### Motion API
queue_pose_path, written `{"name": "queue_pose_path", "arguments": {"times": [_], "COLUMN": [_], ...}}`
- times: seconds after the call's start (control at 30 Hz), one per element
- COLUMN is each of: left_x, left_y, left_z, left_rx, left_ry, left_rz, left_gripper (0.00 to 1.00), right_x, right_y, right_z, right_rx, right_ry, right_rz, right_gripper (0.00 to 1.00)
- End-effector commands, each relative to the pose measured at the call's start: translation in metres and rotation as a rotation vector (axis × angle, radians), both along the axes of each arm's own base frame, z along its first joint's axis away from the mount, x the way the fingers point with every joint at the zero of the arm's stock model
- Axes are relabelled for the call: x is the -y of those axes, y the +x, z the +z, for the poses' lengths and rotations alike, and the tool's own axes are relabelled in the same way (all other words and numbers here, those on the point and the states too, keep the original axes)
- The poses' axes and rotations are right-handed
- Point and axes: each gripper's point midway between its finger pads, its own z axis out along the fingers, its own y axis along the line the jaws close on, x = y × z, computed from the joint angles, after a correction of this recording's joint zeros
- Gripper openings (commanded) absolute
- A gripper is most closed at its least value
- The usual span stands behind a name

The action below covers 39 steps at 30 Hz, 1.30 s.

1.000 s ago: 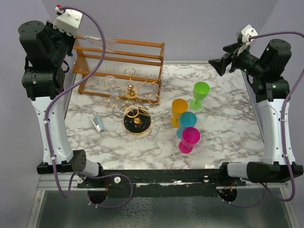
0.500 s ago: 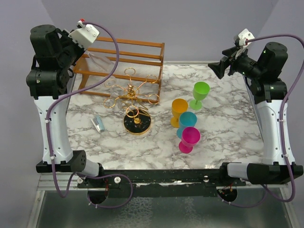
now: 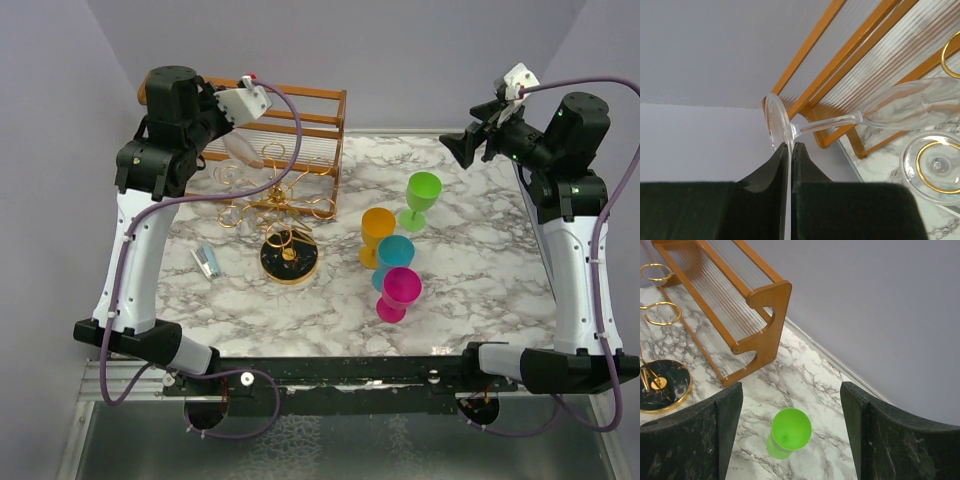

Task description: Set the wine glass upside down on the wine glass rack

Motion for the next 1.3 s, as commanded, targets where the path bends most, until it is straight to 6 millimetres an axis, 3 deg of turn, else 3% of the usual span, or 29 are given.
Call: {"name": "queue_pose_path", "arguments": {"times": [0.0,0.73,1.27], "left_x": [0.002,0.076,0.098], "left_y": [0.003,0.028,0.032], "left_z": [0.019,-0.026,-0.05], "left_rx": [0.089,0.012,-0.062], "left_ry": [0.085,0.297,0.322], "left_rz": [0.02,-0.243,-0.326], "left_gripper": [0.0,0.0,0.0], "right_x": [0.003,0.002,0.001], "right_y": [-0.004,-0.005,-0.008], "right_z": [0.002,-0.003,-0.007], "right_rx": [0.018,0.007,0.004], "right_ry": [-0.014,-0.008,-0.007], "right_rz": [-0.024,-0.013,-0.008], "right_gripper": [0.78,0.79,0.79]}}
